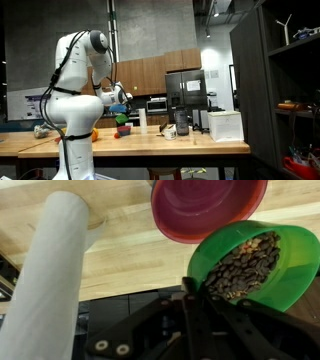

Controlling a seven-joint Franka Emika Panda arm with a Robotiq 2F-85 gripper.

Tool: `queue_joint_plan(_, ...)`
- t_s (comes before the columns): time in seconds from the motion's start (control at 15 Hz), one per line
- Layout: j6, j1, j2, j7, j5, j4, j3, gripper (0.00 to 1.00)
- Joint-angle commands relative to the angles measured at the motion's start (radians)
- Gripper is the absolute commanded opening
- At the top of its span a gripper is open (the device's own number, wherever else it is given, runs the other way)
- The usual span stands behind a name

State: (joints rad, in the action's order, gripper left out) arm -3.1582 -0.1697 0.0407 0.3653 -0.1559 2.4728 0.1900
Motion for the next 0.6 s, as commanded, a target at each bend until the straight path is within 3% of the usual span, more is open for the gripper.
queue_joint_plan(0.0,0.179,-0.004,-0.094,0.063,-0.082,-0.007,-0.027,0.01)
queue_joint_plan(0.2,0.354,0.003,-0.111,0.138,-0.191,-0.076,-0.005,0.01)
queue_joint_plan(0.53,0.583,-0.029,-0.053,0.118,-0.208,-0.224,0.053,0.01)
